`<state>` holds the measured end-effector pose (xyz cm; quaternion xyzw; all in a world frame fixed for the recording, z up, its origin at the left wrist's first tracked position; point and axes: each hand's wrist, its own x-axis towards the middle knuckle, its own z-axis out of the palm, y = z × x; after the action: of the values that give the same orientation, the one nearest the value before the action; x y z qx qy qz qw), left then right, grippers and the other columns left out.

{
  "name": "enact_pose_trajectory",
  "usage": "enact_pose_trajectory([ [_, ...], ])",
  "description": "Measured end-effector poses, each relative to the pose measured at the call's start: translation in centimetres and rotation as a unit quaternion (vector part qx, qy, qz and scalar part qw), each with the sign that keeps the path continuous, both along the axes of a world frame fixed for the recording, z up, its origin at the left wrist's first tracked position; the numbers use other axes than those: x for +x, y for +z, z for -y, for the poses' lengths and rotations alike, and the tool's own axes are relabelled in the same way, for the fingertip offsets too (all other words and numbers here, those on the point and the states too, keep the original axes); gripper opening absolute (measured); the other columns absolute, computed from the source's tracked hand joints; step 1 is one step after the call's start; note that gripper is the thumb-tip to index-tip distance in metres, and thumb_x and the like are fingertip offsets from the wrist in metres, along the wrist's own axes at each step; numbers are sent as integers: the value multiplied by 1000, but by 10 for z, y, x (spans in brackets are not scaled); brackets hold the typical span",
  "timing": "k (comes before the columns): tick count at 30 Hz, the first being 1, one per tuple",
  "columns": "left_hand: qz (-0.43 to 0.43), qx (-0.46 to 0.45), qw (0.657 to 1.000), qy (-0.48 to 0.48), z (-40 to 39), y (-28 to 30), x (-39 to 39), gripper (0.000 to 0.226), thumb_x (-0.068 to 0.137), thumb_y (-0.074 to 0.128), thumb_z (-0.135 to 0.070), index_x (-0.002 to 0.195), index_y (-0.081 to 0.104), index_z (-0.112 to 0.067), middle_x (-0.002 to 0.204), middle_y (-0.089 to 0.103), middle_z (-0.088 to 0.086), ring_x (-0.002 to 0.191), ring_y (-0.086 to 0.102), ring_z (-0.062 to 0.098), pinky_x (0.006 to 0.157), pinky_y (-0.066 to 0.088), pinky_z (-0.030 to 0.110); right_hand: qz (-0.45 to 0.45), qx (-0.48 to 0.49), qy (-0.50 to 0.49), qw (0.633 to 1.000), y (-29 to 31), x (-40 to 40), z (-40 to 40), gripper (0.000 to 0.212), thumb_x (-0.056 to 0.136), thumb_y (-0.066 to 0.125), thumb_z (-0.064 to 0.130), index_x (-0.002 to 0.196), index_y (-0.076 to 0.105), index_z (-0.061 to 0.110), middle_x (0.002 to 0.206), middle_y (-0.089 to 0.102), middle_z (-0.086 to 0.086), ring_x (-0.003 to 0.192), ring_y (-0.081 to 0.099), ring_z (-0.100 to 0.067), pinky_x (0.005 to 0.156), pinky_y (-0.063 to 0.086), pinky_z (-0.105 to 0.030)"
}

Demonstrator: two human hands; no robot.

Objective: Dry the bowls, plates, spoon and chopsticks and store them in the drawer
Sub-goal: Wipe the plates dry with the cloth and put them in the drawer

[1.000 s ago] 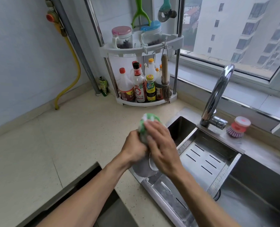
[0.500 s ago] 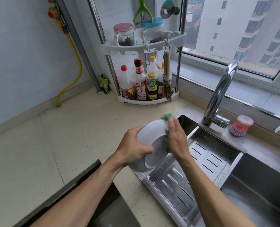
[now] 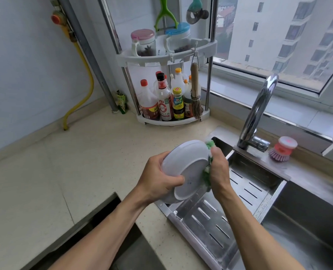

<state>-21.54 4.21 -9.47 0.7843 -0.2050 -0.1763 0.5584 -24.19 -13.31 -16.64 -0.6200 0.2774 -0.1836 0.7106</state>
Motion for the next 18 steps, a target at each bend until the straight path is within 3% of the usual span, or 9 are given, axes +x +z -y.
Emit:
enact_pose_trajectory([
  [4, -62, 13, 997, -34, -2, 12, 11, 62, 55, 85, -14, 113, 67, -26, 106, 71, 4, 97, 69, 24, 77, 62, 39, 40, -25, 28, 998, 19, -1, 3, 48, 88, 42, 54, 101, 69, 16, 100, 65, -13, 87, 58, -20, 76, 47, -38],
  [7, -42, 115, 988, -91, 4, 23, 26, 57, 57, 85, -8, 110, 68, -21, 100, 73, 5, 90, 71, 25, 78, 61, 42, 29, -159, 119, 980, 29, 5, 1, 40, 92, 43, 55, 94, 66, 22, 86, 62, -3, 78, 57, -17, 70, 45, -36],
  [10, -50, 126, 989, -56, 9, 17, 24, 49, 59, 80, 4, 102, 70, -17, 91, 73, 6, 78, 70, 20, 73, 61, 41, 30, -286, 150, 946, 33, 4, -7, 39, 96, 41, 53, 105, 64, 23, 96, 61, 0, 86, 57, -18, 78, 47, -38],
  [13, -48, 119, 991, -22, 11, 7, 20, 46, 51, 80, -10, 96, 70, -16, 90, 75, 5, 79, 71, 20, 76, 61, 44, 79, -390, 145, 906, 29, -4, -30, 46, 99, 39, 46, 133, 57, 21, 124, 55, 2, 114, 50, -13, 99, 39, -30],
  [15, -35, 123, 992, -23, 11, 3, 18, 52, 45, 79, -21, 96, 70, -19, 89, 74, 1, 80, 71, 19, 73, 61, 41, 87, -356, 130, 921, 16, -6, -33, 45, 101, 36, 48, 134, 56, 24, 127, 53, 7, 119, 48, -8, 101, 36, -23],
  [18, -11, 144, 989, -24, 10, -1, 15, 60, 46, 76, -21, 106, 72, -22, 96, 72, 4, 85, 69, 23, 68, 61, 39, -9, -140, 131, 981, 3, 4, -13, 44, 101, 27, 60, 122, 57, 36, 110, 61, 2, 107, 61, -24, 89, 50, -39],
])
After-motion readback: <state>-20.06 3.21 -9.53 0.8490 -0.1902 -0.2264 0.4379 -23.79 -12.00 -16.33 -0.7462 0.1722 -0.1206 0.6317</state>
